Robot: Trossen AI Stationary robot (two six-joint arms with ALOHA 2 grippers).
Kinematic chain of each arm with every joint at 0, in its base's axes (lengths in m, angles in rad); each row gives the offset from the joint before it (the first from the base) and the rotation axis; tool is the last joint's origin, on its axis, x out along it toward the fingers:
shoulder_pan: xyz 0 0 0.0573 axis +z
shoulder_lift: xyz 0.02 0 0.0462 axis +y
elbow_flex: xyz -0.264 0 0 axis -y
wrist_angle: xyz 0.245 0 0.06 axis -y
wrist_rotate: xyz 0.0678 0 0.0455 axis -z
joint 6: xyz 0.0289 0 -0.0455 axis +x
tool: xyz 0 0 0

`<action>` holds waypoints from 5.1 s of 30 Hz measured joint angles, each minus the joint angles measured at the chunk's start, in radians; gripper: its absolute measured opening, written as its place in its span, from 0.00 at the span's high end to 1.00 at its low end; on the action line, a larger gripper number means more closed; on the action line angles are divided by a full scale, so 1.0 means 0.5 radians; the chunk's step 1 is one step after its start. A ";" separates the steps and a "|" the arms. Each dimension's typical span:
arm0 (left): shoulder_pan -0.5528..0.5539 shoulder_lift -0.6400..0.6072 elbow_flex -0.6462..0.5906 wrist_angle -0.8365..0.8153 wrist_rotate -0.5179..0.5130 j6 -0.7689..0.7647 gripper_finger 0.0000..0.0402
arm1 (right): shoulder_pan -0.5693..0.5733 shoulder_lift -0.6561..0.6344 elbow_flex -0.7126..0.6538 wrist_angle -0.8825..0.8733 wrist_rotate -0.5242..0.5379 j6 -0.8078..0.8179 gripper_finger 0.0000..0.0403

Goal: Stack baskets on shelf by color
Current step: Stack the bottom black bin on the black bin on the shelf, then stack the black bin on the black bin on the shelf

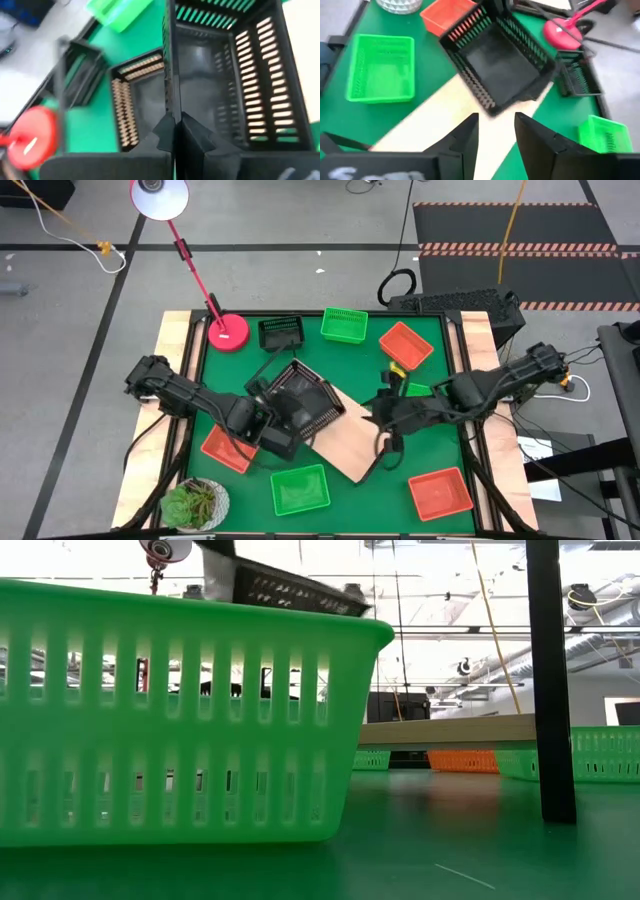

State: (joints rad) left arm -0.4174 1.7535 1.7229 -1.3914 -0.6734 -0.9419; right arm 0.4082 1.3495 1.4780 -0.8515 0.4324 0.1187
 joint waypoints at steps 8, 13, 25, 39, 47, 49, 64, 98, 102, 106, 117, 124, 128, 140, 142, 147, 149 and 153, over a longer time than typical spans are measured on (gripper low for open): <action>0.014 -0.018 0.000 -0.290 -0.079 -0.411 0.96 | 0.101 -0.321 -0.387 0.271 0.129 -0.146 0.72; 0.045 -0.074 -0.063 -0.279 -0.076 -0.466 0.98 | 0.100 -0.522 -0.492 0.393 0.132 -0.187 0.73; 0.153 -0.435 -0.586 0.137 0.022 -0.386 0.97 | 0.100 -0.800 -0.645 0.516 0.131 -0.225 0.73; 0.286 -0.507 -0.953 0.470 0.126 -0.318 0.93 | 0.100 -0.721 -0.651 0.619 0.130 -0.333 0.73; 0.297 -0.507 -0.956 0.487 0.142 -0.339 0.98 | 0.100 -0.719 -0.651 0.619 0.130 -0.351 0.73; 0.298 -0.507 -0.956 0.487 0.142 -0.342 0.96 | 0.100 -0.719 -0.651 0.620 0.130 -0.351 0.73; 0.300 -0.507 -0.956 0.480 0.051 -0.279 0.67 | 0.100 -0.719 -0.651 0.619 0.129 -0.351 0.73; 0.322 -0.667 -1.015 0.486 -0.194 0.024 0.91 | 0.099 -0.722 -0.675 0.635 0.130 -0.368 0.73; 0.322 -0.814 -1.015 0.487 -0.483 0.159 0.91 | 0.096 -0.725 -0.780 0.696 0.133 -0.489 0.73; 0.343 -0.982 -1.013 0.491 -0.725 0.339 0.91 | 0.042 -0.731 -0.926 0.858 0.138 -0.634 0.73; 0.790 -1.179 -1.012 0.573 -0.522 0.831 0.91 | -0.187 -0.736 -1.246 1.250 0.131 -0.991 0.73; 1.168 -1.179 -1.012 1.190 0.101 1.599 0.91 | -0.245 -0.736 -1.249 1.306 0.125 -1.011 0.73; 1.352 -1.171 -1.012 1.284 0.434 1.784 0.91 | -0.248 -0.736 -1.249 1.300 0.123 -1.011 0.73; 2.012 -0.976 -1.091 1.332 0.929 2.083 0.91 | -0.254 -0.736 -1.249 1.262 0.122 -1.011 0.73; 2.136 -0.922 -1.152 1.343 1.014 2.096 0.91 | -0.254 -0.736 -1.249 1.258 0.121 -1.011 0.73; 2.255 -0.766 -1.276 1.319 1.183 2.042 0.82 | -0.254 -0.736 -1.249 1.241 0.121 -1.011 0.73; 2.262 -0.712 -1.298 1.301 1.191 1.973 0.77 | -0.254 -0.736 -1.249 1.243 0.121 -1.011 0.73; 2.216 -0.641 -1.329 1.275 1.195 1.879 0.67 | -0.254 -0.736 -1.249 1.244 0.121 -1.011 0.73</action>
State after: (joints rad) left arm 0.6906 1.4330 1.0586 -0.7538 -0.0760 -0.0023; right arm 0.2810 0.9813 0.8536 -0.2296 0.4931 -0.3870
